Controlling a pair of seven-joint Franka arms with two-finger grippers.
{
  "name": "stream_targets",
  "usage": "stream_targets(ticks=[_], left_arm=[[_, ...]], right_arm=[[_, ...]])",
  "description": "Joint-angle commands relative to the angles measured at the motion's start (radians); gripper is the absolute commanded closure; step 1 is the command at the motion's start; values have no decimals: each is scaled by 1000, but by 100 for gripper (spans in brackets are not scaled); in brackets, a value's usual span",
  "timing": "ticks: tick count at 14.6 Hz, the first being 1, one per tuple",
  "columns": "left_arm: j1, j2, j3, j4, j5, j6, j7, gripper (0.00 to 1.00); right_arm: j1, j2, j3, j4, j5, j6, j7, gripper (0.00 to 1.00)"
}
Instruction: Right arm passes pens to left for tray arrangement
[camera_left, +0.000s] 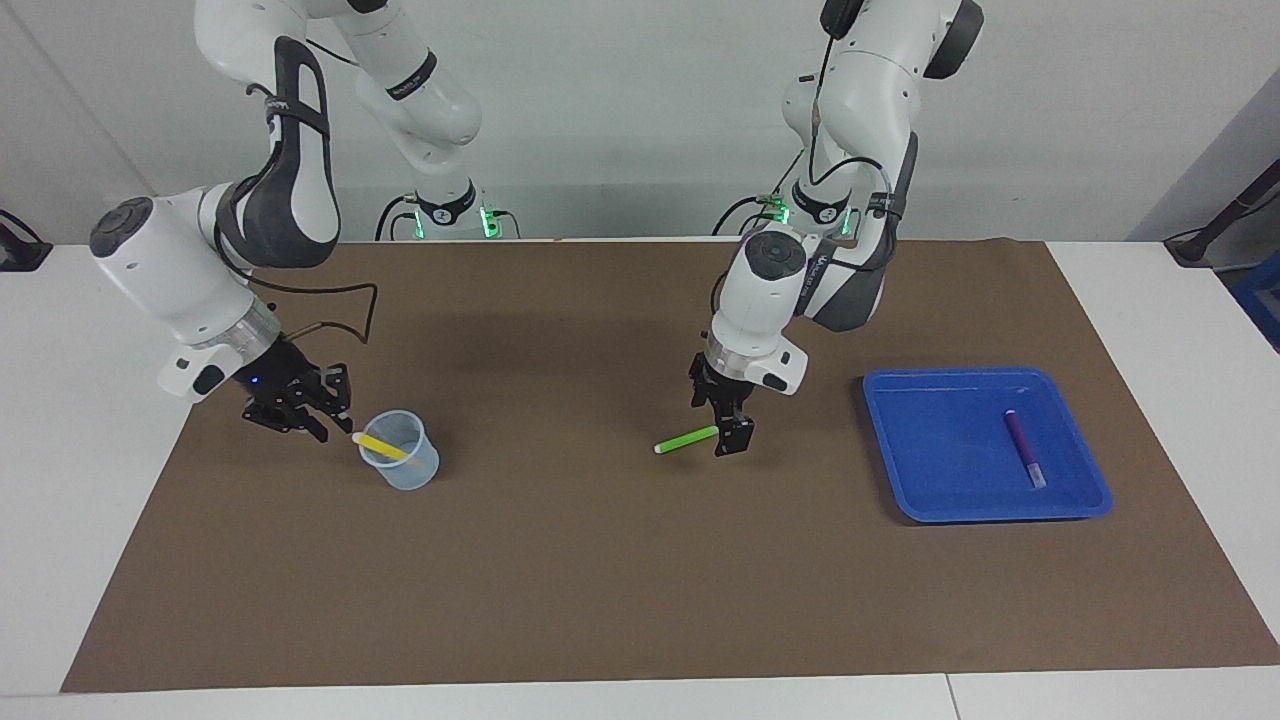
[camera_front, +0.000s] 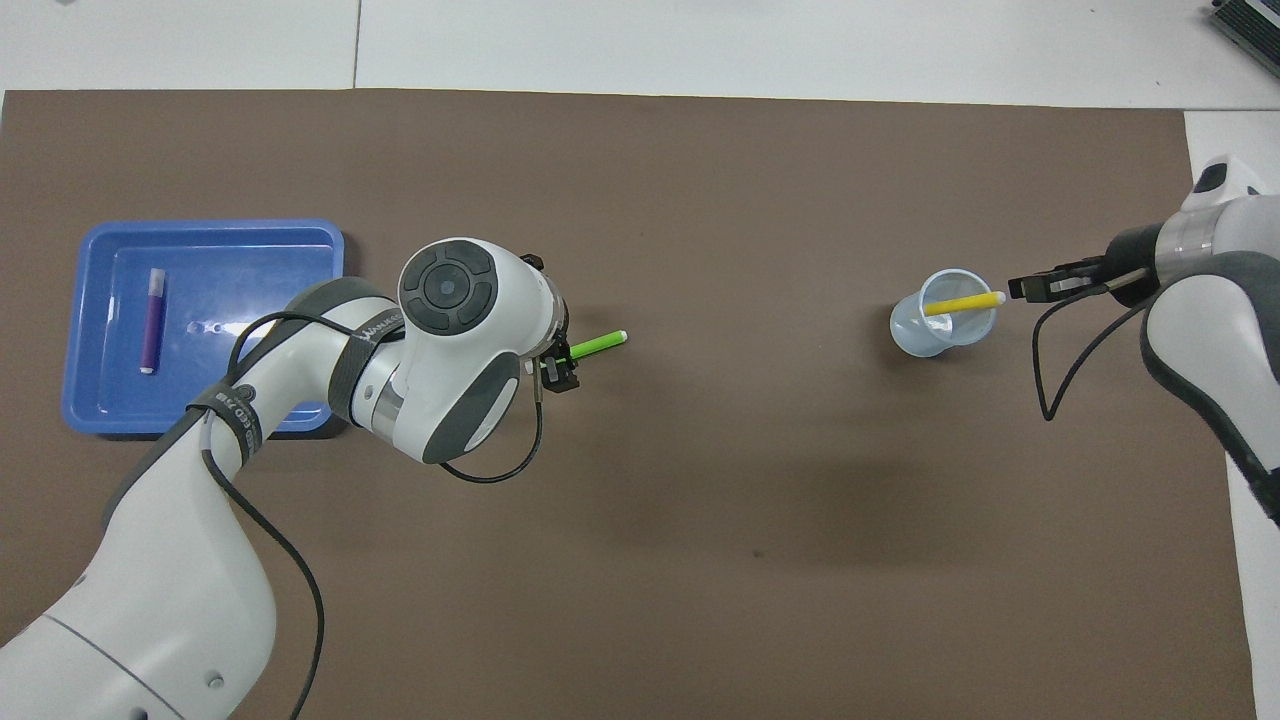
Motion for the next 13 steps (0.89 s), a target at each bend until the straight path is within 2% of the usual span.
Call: stream_targets(ticks=[1,10,12,13], left_arm=[[-25,31,22,28,45,-5,-27,0],[-39,54,22,15,80,7,-33,1],[-39,54,22,6,117,12,-33,16],[-39,56,22,5,117,16,-33,16]], right_arm=[[6,1,8,2,15,-6,15,64],[9,1,6,-20,17,12,17,65],[10,0,6,-21,17,15,17,66],[9,3,6,-24,17,17,17,66]])
